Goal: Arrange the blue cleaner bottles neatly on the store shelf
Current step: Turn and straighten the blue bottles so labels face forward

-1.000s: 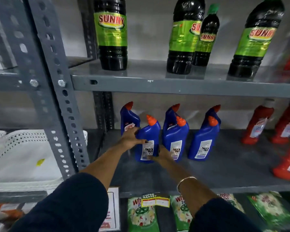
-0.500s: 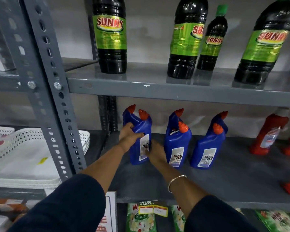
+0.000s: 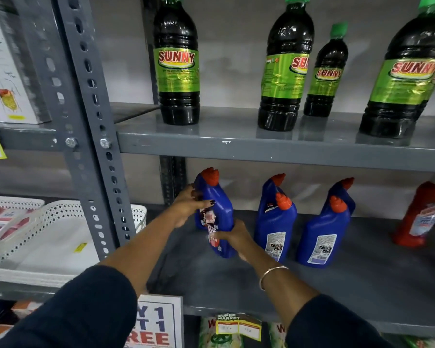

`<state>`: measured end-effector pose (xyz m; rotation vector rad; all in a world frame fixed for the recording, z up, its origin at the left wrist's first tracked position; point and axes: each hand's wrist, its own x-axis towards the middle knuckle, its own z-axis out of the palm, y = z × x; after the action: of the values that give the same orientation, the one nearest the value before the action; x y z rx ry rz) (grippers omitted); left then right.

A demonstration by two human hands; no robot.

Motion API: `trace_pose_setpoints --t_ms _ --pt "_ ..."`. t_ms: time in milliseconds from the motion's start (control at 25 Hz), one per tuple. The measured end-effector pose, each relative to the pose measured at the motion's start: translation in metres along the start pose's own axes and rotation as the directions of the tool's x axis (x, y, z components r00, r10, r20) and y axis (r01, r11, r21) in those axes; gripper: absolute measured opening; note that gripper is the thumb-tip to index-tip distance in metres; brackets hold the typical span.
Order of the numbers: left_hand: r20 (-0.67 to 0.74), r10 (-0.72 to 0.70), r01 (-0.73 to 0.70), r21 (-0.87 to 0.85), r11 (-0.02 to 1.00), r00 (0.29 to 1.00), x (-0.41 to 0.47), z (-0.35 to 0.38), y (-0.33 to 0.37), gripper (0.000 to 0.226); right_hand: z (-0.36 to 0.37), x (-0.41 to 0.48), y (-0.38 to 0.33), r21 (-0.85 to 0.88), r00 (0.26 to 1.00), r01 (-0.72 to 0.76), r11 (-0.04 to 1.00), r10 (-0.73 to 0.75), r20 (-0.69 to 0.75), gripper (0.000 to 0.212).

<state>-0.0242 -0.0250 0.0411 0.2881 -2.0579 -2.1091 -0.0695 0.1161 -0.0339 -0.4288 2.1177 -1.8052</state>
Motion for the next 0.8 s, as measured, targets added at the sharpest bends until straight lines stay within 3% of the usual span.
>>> trace_pose_setpoints --t_ms 120,240,440,800 --pt "0.113 -0.027 0.018 0.079 0.997 0.993 0.004 -0.011 -0.004 0.049 -0.010 0.001 0.004 0.014 0.986 -0.007 1.000 0.005 0.167 0.050" --pt "0.059 0.060 -0.072 0.233 0.970 0.996 0.010 0.000 -0.015 0.048 -0.014 0.003 0.014 0.025 0.992 0.001 1.000 -0.004 0.129 0.065" --pt "-0.106 0.197 -0.153 0.324 0.934 0.975 0.012 0.013 -0.041 0.058 -0.021 0.011 0.026 -0.051 0.995 -0.008 0.999 0.013 0.094 0.060" --pt "-0.016 0.248 -0.220 0.410 0.885 0.969 0.014 0.015 -0.047 0.061 -0.019 0.012 0.021 -0.256 0.997 -0.056 0.965 0.068 0.037 0.058"
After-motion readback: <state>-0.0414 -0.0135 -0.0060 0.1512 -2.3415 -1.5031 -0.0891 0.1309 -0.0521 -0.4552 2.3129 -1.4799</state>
